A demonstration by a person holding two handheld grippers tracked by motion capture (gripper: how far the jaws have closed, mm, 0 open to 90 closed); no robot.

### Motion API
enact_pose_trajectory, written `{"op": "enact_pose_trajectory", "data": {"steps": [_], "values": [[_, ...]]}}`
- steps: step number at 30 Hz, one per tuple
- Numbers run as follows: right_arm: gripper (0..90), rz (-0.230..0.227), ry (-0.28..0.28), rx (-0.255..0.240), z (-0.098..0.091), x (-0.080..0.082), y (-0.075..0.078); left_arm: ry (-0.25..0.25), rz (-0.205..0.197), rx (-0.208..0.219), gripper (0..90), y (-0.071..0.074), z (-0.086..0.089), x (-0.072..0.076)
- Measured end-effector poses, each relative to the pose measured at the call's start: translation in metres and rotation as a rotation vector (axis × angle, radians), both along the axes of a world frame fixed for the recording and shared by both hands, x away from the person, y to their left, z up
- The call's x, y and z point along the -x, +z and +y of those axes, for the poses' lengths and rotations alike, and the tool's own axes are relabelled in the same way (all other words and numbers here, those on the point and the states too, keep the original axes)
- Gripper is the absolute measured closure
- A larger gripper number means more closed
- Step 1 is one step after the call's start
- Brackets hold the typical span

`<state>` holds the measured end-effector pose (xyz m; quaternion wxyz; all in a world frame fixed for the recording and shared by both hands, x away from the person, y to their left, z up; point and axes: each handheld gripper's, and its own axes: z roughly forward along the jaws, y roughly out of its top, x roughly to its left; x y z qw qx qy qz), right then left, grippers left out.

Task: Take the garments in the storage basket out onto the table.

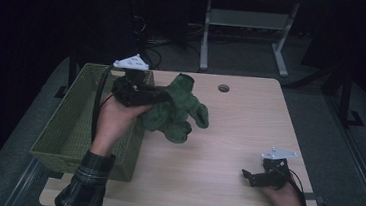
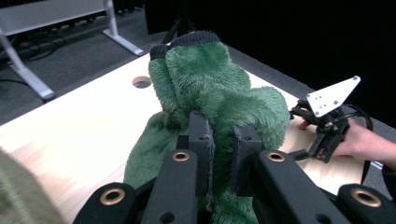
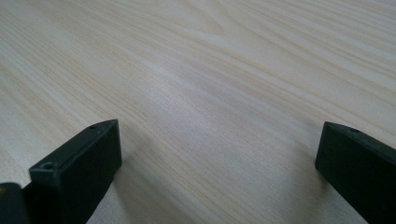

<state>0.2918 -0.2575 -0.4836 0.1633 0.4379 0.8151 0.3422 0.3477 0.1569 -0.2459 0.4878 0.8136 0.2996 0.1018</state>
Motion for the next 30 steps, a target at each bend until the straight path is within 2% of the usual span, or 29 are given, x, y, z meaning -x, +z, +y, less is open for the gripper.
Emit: {"op": "enact_pose_trajectory", "data": {"steps": [6,10,16,18,19,21,23,25,26,27,28,30], "values": [[0.0,0.0,0.0,0.001,0.0,0.0,0.0,-0.015,0.021,0.008,81.7,-0.015,-0.023,0.002],[0.0,0.001,0.0,0.001,0.0,0.0,0.0,-0.027,0.03,-0.003,81.7,-0.028,-0.043,0.003],[0.0,0.001,0.0,0.001,0.0,0.0,0.0,-0.033,0.039,-0.002,81.6,-0.041,-0.062,0.003],[0.0,0.002,-0.002,0.0,0.0,0.0,0.0,-0.033,0.04,-0.001,81.7,-0.048,-0.071,0.003],[0.0,0.002,-0.002,-0.001,0.0,0.0,0.0,-0.031,0.046,-0.009,81.7,-0.057,-0.08,0.002],[0.0,0.002,-0.002,-0.001,0.0,0.0,0.0,-0.03,0.048,-0.004,81.7,-0.062,-0.084,0.002],[0.0,0.002,-0.002,-0.001,0.0,0.0,0.0,-0.027,0.068,0.006,81.7,-0.077,-0.095,0.0],[0.0,0.002,-0.002,-0.002,0.0,0.0,0.0,-0.026,0.085,0.01,81.7,-0.087,-0.1,-0.002],[0.0,0.002,-0.002,-0.002,0.0,0.0,0.0,-0.026,0.085,0.01,81.7,-0.087,-0.1,-0.002],[0.0,0.002,-0.002,-0.001,0.0,0.0,0.0,-0.019,0.101,0.023,81.7,-0.097,-0.104,-0.004],[0.0,0.002,-0.002,-0.001,0.0,0.0,0.0,-0.019,0.101,0.023,81.7,-0.097,-0.104,-0.004],[0.0,0.001,-0.001,-0.001,0.0,0.0,0.0,-0.017,0.114,0.032,81.7,-0.106,-0.107,-0.006]]}}
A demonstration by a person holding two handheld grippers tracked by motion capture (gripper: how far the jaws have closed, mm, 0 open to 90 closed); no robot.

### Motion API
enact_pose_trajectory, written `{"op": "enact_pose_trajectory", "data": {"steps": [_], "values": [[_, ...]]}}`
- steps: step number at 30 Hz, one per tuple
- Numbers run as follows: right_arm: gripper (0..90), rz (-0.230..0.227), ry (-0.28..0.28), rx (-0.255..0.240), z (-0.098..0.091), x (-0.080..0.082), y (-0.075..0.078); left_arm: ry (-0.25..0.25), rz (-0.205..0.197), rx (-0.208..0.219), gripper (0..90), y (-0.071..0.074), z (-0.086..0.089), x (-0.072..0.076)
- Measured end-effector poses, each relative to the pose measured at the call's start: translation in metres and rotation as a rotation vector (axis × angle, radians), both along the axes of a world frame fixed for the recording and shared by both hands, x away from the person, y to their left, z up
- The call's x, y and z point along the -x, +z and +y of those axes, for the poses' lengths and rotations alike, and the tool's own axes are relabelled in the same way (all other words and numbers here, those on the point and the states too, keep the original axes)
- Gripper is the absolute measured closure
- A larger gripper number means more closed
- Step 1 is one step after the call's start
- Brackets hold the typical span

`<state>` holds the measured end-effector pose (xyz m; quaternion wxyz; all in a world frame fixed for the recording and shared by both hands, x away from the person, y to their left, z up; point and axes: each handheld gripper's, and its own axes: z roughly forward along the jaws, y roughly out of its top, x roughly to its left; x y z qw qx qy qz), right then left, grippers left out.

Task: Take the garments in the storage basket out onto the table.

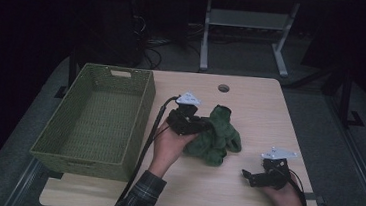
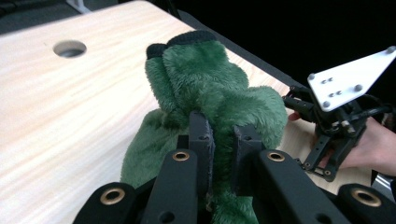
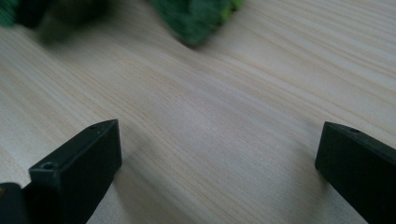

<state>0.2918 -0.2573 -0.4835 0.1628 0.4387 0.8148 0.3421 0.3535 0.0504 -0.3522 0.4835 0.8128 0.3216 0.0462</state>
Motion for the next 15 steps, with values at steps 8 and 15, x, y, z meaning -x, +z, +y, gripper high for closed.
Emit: {"op": "enact_pose_trajectory", "data": {"steps": [8,15], "values": [[0.0,0.001,0.0,0.002,0.0,0.0,0.0,0.009,0.077,-0.01,81.6,-0.042,-0.008,-0.007],[0.0,0.0,0.002,0.002,0.0,0.0,0.0,0.009,0.127,-0.034,81.6,-0.073,-0.015,-0.015]]}}
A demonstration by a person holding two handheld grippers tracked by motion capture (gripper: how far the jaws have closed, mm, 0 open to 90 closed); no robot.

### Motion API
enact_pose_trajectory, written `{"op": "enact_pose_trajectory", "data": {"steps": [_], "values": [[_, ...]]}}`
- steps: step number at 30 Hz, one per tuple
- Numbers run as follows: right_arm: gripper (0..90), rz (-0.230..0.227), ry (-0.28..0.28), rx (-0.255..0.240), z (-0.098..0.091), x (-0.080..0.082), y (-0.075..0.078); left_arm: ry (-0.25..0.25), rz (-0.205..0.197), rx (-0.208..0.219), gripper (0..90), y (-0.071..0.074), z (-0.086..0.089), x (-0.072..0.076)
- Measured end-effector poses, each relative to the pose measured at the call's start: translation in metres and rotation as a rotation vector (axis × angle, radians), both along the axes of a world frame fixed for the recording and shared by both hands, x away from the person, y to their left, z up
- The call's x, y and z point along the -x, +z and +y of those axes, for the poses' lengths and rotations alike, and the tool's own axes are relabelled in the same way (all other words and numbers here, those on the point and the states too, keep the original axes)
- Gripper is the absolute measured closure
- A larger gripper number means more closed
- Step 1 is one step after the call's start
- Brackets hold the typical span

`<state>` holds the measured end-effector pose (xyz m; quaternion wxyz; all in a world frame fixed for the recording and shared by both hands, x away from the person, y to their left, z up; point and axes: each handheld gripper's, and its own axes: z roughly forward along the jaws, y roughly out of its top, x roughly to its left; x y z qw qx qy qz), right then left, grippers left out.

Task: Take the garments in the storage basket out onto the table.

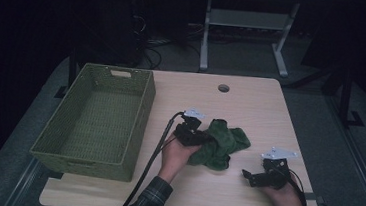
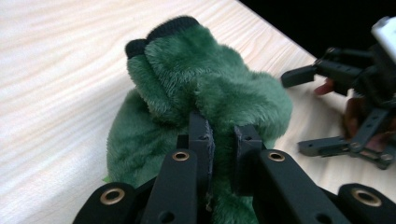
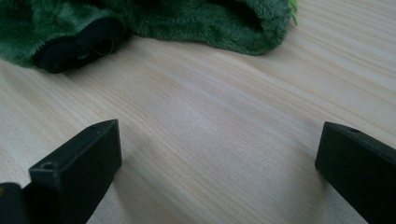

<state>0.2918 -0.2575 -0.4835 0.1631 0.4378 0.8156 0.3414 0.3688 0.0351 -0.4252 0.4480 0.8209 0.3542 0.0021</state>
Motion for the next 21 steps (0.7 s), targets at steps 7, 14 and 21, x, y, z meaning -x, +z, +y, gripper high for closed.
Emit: {"op": "enact_pose_trajectory", "data": {"steps": [7,14,21], "values": [[0.0,0.0,-0.001,0.0,0.0,0.0,0.0,-0.007,0.038,-0.069,81.4,-0.028,-0.007,-0.007],[0.0,0.0,-0.001,0.0,0.0,0.0,0.0,-0.007,0.04,-0.071,70.1,-0.026,-0.005,-0.008],[0.0,0.0,0.0,0.0,0.0,0.0,0.0,-0.017,-0.004,-0.064,48.4,-0.006,0.003,0.0]]}}
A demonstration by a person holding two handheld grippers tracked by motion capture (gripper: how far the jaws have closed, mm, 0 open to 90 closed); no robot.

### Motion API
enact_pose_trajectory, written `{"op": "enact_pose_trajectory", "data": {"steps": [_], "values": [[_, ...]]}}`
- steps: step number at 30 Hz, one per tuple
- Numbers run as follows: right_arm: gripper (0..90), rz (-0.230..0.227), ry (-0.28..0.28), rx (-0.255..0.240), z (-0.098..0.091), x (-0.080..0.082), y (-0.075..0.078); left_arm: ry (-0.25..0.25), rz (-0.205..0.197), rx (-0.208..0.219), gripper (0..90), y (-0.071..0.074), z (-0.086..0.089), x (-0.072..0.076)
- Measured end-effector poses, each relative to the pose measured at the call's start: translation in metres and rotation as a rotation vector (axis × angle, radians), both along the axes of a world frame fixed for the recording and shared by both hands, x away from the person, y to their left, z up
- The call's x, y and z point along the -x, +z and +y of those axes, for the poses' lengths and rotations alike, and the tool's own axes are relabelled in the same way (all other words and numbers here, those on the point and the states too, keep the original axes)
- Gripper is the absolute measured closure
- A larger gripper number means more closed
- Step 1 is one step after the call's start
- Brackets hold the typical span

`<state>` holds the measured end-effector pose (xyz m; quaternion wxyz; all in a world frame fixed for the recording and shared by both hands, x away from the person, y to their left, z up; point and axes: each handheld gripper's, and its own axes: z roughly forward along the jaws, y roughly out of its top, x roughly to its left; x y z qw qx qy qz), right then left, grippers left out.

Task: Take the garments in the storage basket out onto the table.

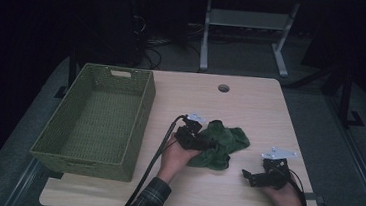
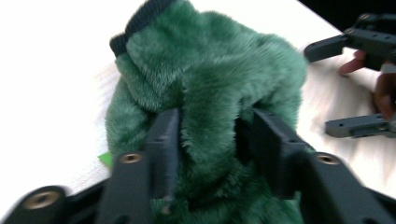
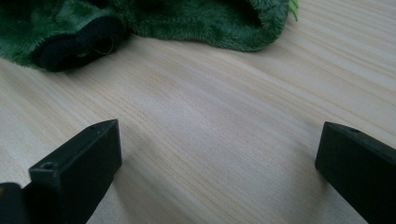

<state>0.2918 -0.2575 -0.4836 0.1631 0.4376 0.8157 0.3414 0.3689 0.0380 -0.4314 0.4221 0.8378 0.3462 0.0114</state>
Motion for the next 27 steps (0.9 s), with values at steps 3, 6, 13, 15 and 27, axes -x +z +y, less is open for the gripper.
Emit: {"op": "enact_pose_trajectory", "data": {"steps": [3,6,13,15,27], "values": [[0.0,0.0,0.0,0.0,0.0,0.0,0.0,-0.009,-0.036,0.006,43.3,0.015,0.009,0.007],[0.0,0.0,0.0,0.0,0.0,0.0,0.0,-0.022,-0.051,-0.005,41.8,0.021,0.014,0.011],[0.0,0.0,-0.001,0.0,0.0,0.0,0.0,-0.054,-0.074,0.014,44.4,0.03,0.023,0.031],[0.0,-0.001,-0.001,0.0,0.0,0.0,0.0,-0.06,-0.079,0.018,47.1,0.03,0.023,0.035],[0.1,0.001,-0.004,0.003,0.0,0.0,0.0,-0.101,-0.117,-0.006,52.9,0.016,0.003,0.059]]}}
